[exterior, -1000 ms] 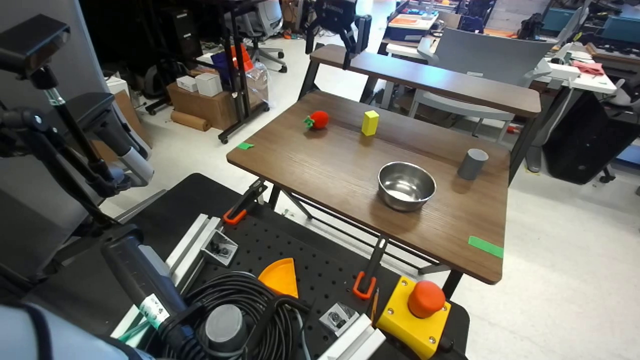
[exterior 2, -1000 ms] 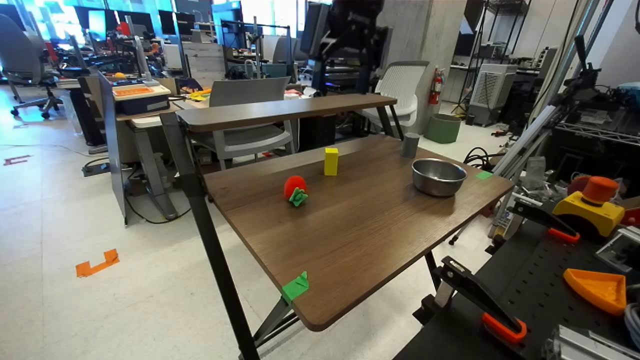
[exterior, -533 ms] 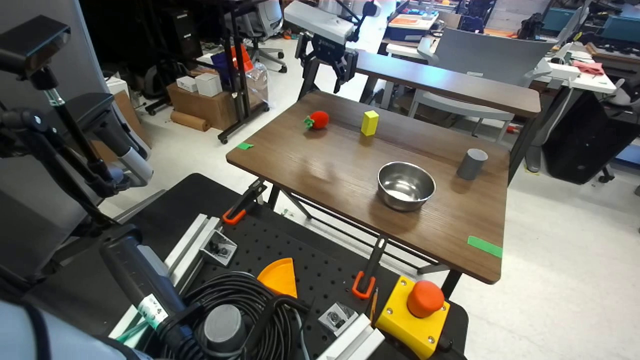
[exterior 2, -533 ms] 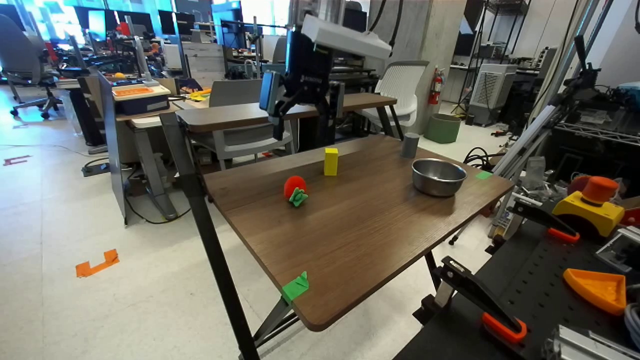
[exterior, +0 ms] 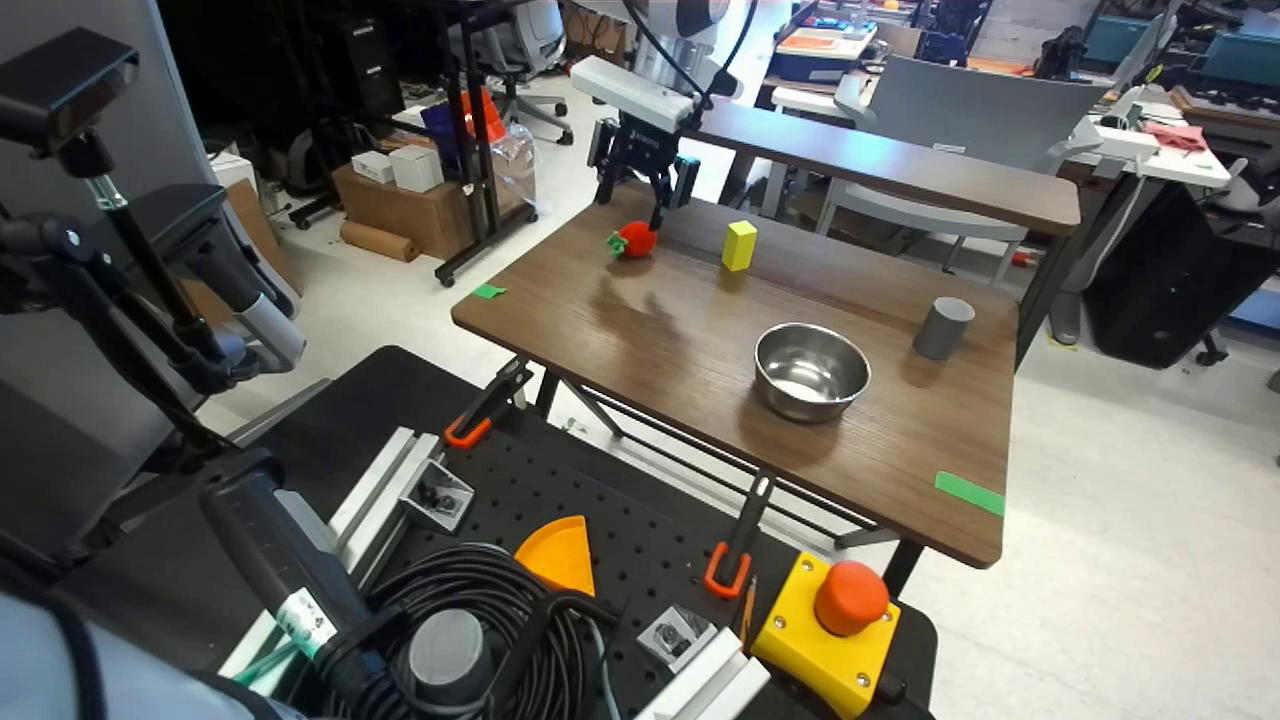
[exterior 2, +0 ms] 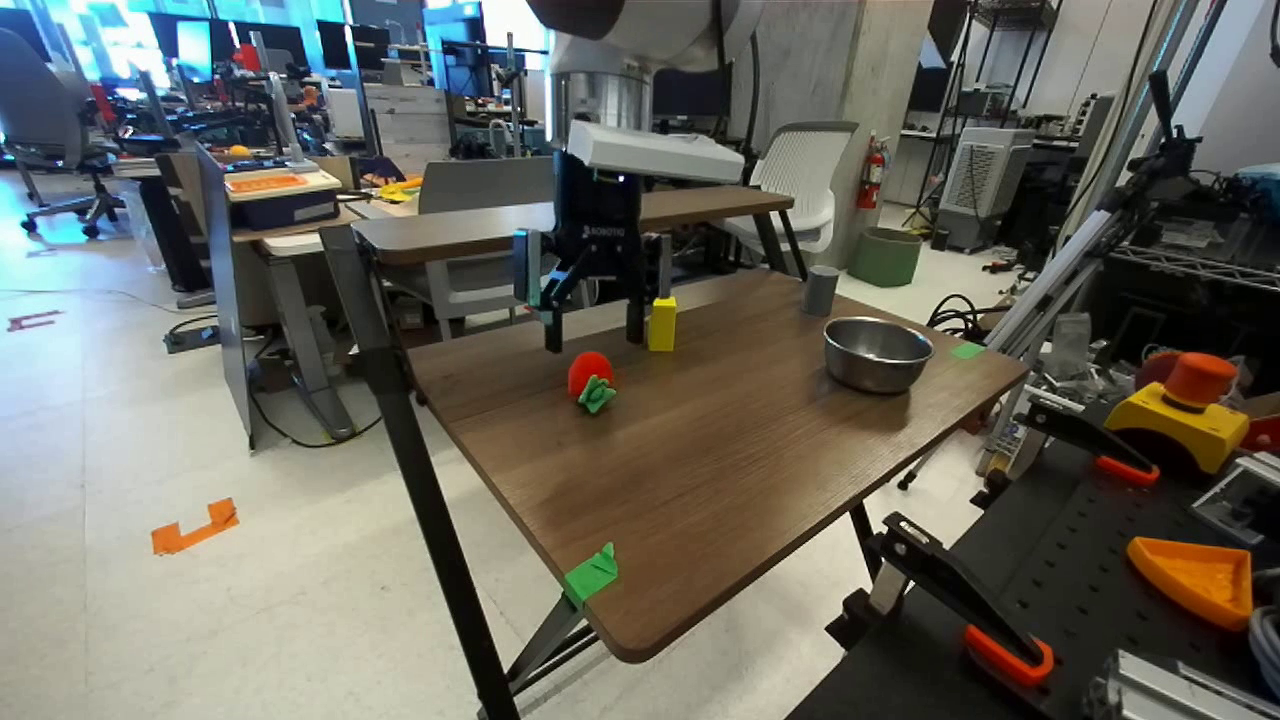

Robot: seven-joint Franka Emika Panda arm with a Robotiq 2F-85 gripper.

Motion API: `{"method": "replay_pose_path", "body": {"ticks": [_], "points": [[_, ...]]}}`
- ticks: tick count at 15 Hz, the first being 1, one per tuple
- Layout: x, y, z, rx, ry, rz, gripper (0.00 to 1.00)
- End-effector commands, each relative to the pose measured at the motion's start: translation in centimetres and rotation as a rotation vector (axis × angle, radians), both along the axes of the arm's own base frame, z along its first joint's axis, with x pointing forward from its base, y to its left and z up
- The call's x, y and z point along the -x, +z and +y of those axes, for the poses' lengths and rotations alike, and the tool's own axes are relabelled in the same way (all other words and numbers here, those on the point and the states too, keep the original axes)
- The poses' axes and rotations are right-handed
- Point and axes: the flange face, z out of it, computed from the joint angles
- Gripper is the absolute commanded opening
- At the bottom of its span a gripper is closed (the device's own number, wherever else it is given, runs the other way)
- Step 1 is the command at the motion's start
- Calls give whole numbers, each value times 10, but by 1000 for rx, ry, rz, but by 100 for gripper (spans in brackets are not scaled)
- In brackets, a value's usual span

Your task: Move the strawberry plush forward

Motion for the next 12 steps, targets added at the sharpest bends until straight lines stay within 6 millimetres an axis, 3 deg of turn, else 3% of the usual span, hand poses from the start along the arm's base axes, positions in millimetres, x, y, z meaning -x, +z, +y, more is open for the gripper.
{"method": "replay_pose_path", "body": {"ticks": [1,8,10,12], "points": [[-13,-14,6,40,-18,47,56],[-27,-45,8,135,-24,84,4],[-24,-40,17,126,-4,109,0],[-14,-21,34,99,48,99,3]]}}
